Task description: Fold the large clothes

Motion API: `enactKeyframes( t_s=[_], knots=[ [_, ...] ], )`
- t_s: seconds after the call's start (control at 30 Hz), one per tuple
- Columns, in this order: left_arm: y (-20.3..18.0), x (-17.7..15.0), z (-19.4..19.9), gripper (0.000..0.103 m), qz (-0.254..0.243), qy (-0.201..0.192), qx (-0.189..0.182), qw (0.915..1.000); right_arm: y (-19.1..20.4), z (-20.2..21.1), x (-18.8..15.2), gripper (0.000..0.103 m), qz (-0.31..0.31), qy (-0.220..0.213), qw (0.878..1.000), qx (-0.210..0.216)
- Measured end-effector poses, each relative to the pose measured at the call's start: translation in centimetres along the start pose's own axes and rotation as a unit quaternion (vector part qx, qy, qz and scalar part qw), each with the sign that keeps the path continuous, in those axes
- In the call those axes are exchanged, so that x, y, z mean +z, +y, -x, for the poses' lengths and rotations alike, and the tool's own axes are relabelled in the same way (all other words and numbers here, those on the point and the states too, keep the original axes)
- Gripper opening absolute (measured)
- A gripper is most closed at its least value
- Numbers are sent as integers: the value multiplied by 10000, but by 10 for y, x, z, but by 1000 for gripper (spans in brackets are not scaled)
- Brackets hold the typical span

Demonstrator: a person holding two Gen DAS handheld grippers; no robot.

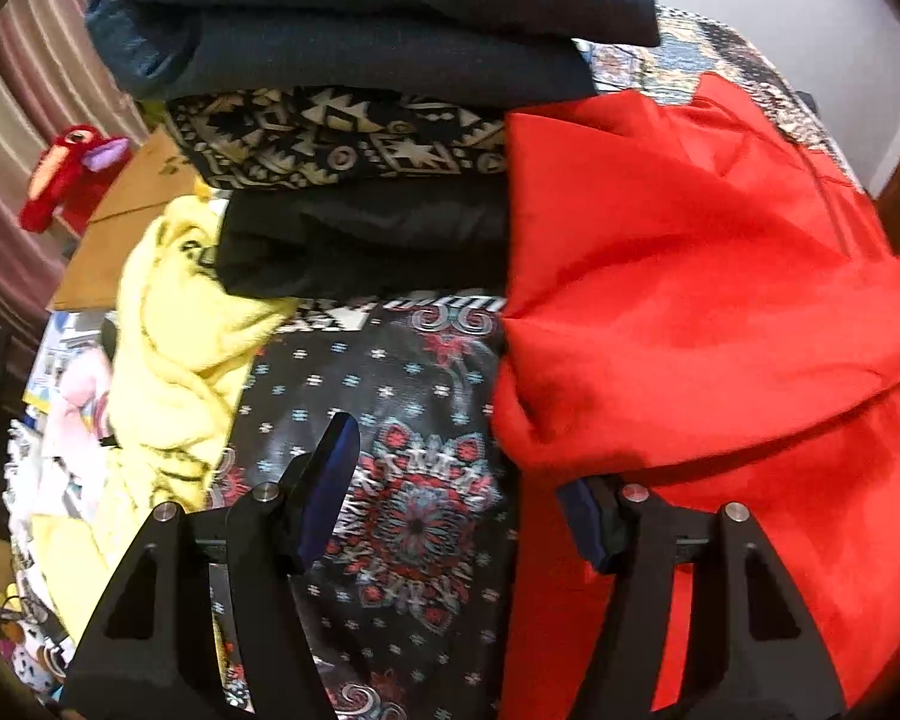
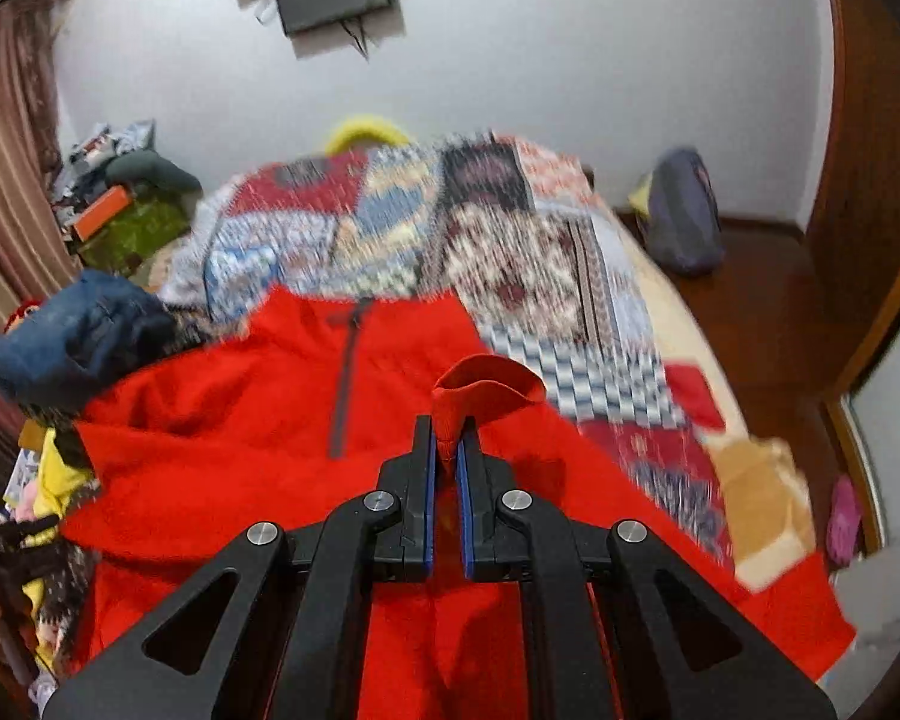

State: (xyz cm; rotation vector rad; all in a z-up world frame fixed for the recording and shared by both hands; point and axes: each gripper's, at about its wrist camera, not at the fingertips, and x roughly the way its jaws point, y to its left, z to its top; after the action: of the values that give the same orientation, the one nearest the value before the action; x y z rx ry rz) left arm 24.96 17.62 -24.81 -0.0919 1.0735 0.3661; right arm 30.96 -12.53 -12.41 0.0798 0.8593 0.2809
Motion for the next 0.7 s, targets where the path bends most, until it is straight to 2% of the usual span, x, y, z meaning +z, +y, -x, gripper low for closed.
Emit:
enactKeyframes(
  t_s=[0.07,0.3,0.4,0.57,0.7],
  knots=[
    [3,-2,-2,65,33,-57,165,9998,-11,-5,-9,5,-95,252,9996,110],
    [10,-8,-7,68,158,-66,264,9995,-32,-28,-54,6,-326,1117,9926,340],
    [8,-12,-12,68,122,64,202,9997,-36,-33,-67,6,-333,1322,9902,305],
    [0,-20,-13,68,-208,183,130,9995,-40,-34,-81,7,-372,1567,9866,241],
    [-6,-25,-1,68,-488,256,4,9985,-49,-27,-88,15,-645,1705,9828,306]
  ],
)
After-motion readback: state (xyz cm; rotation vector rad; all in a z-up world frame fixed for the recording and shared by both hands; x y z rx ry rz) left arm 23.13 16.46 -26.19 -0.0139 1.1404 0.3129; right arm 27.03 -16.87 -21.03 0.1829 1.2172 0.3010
